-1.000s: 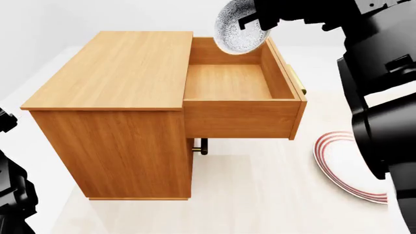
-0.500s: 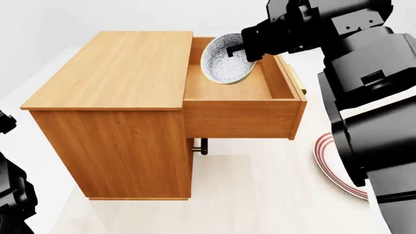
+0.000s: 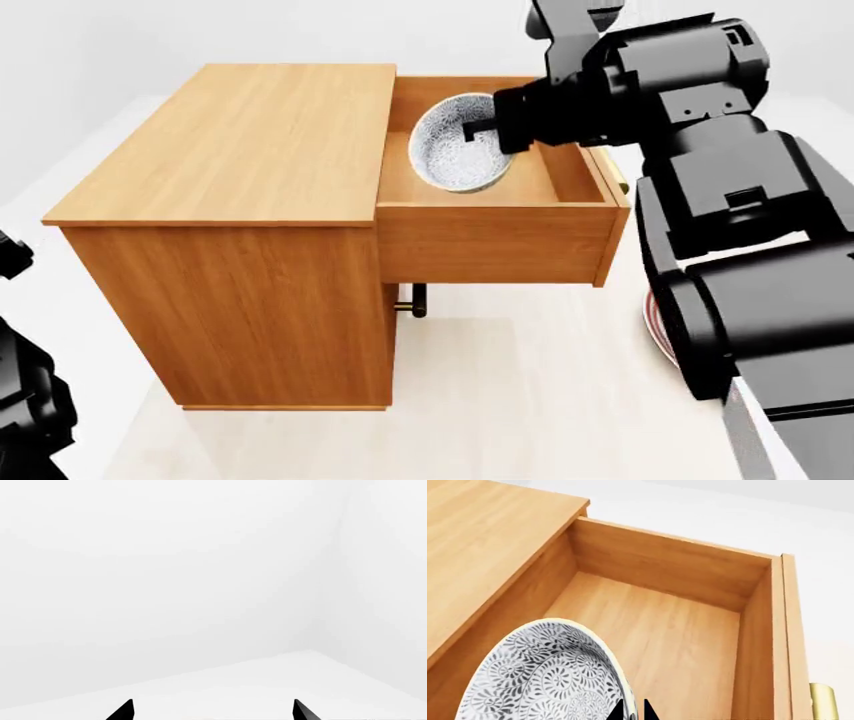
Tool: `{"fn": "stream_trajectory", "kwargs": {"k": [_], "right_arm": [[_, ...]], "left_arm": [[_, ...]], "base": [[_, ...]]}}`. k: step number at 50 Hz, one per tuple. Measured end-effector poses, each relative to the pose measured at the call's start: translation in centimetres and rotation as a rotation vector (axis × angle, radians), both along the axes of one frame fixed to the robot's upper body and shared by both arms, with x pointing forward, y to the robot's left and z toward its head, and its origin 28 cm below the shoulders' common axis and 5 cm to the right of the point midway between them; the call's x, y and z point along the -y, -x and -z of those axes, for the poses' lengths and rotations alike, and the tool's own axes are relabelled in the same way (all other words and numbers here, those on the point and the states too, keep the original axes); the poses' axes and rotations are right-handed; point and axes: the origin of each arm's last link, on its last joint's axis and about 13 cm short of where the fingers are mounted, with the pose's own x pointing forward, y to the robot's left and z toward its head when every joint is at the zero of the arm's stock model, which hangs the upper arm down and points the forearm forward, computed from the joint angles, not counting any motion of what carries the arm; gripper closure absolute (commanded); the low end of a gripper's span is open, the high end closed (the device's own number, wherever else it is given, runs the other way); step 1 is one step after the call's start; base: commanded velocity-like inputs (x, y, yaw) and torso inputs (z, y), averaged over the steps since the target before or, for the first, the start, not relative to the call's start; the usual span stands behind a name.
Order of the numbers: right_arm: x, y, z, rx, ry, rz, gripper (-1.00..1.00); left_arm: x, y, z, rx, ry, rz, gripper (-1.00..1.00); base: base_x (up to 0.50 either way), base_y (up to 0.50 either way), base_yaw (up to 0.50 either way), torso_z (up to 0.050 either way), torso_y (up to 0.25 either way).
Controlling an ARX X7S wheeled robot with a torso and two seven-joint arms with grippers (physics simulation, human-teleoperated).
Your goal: Open the top drawer of the cabinet and put the bowl in it.
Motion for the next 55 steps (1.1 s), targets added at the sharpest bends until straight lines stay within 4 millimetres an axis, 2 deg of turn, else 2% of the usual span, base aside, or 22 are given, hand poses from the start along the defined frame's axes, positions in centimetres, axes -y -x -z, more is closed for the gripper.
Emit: {"fn": "stream_trajectory", "kwargs": {"k": [25, 26, 39, 45, 55], "right_arm": [[0.1, -0.2, 1.7, -0.021, -0.021, 0.018, 1.00], [0.1, -0.2, 1.8, -0.022, -0.022, 0.019, -1.00], [-0.1, -0.2, 1.5, -0.020, -0.111, -0.010, -1.00], [0.1, -0.3, 1.4, 0.000, -0.095, 0.012, -1.00], [0.6, -0.7, 0.0, 0.142, -0.031, 0.103, -1.00]], "left_arm": [[0.2, 0.1, 0.4, -0.008, 0.003, 0.003, -1.00], [0.2, 0.1, 0.5, -0.008, 0.004, 0.003, -1.00], [0.3, 0.2, 0.6, -0.009, 0.006, 0.004, -1.00], [0.3, 0.2, 0.6, -0.008, 0.007, 0.005, -1.00], [0.4, 0.1, 0.7, -0.007, 0.008, 0.009, -1.00]], "base": [[0.00, 0.00, 0.00, 0.001, 0.000], [0.00, 0.00, 0.00, 0.000, 0.000], [0.00, 0.00, 0.00, 0.000, 0.000], [0.00, 0.00, 0.00, 0.000, 0.000], [0.00, 0.00, 0.00, 0.000, 0.000]]}}
